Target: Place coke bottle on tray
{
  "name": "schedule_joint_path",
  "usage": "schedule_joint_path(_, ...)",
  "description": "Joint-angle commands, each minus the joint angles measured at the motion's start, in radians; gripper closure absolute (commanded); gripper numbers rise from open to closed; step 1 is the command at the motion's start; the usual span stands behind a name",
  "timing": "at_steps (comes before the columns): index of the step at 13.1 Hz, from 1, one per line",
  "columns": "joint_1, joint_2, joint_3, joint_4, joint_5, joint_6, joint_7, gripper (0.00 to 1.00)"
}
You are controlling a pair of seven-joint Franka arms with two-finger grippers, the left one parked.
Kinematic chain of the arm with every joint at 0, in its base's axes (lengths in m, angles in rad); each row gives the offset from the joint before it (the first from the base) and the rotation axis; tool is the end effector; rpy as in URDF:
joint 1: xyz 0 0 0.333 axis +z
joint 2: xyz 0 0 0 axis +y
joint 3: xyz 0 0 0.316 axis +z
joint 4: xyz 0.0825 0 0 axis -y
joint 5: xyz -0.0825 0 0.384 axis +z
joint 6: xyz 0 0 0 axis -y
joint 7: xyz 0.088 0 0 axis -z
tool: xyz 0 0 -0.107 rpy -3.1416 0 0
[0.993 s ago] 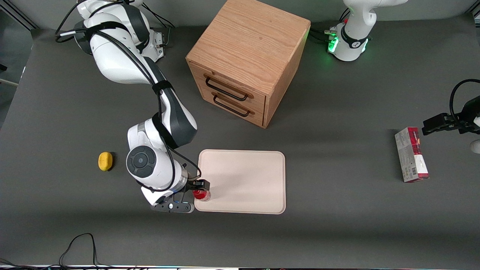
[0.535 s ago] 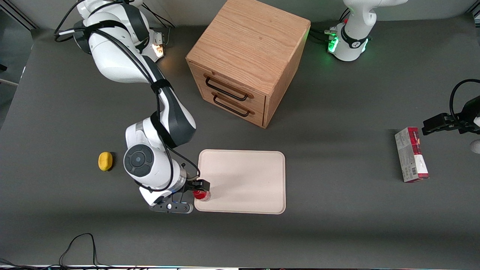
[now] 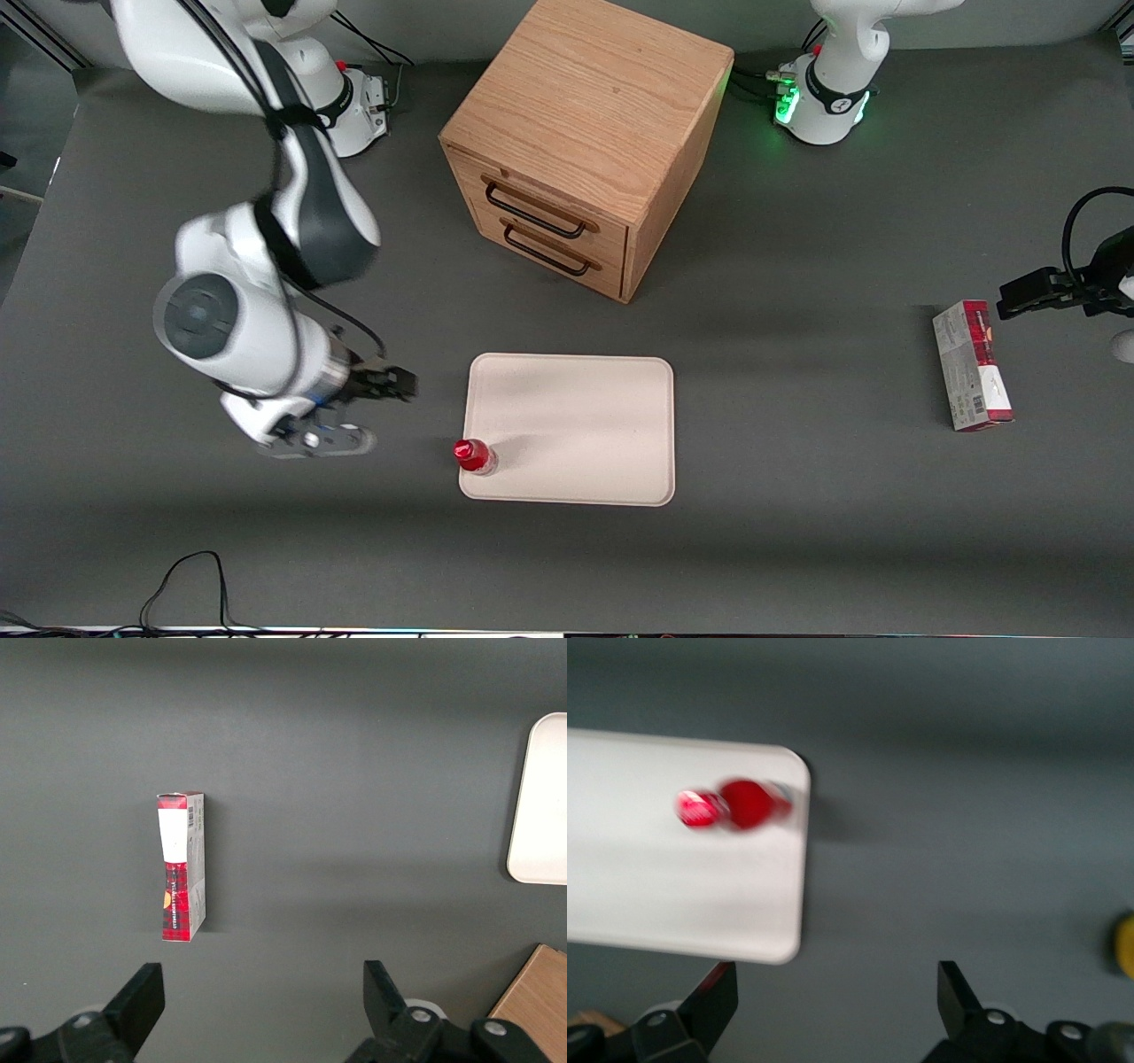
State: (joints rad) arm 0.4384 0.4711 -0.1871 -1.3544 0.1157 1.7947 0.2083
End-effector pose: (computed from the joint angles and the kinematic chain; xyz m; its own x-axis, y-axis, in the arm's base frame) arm 0.6625 0.2052 0.4548 0.9990 0.0353 -0.0281 0.0347 -0.9991 -0.0223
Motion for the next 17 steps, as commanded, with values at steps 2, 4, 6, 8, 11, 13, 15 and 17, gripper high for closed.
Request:
schedule_joint_path(2,0.014,-0.345,-0.135,-0.400,0.030,0.025,-0.249,0.00)
schedule_joint_path(4,0.008,-0.348,-0.182,-0.355,0.018,-0.079,-0.262,0.00)
schedule_joint_path(6,0.013,-0.348,-0.196,-0.345,0.018,-0.080,-0.260,0.00)
schedule_joint_path(8,0.013,-0.359,-0.204,-0.335,0.018,-0.089,-0.254,0.00)
schedule_joint_path(11,0.008,-0.364,-0.212,-0.302,0.016,-0.090,-0.244,0.00)
schedule_joint_path(13,-0.057,-0.365,-0.207,-0.287,0.019,-0.090,-0.245,0.00)
schedule_joint_path(15,-0.247,-0.368,-0.032,-0.272,0.018,-0.112,-0.254,0.00)
schedule_joint_path(17,-0.425,-0.371,0.148,-0.244,-0.002,-0.187,-0.254,0.00)
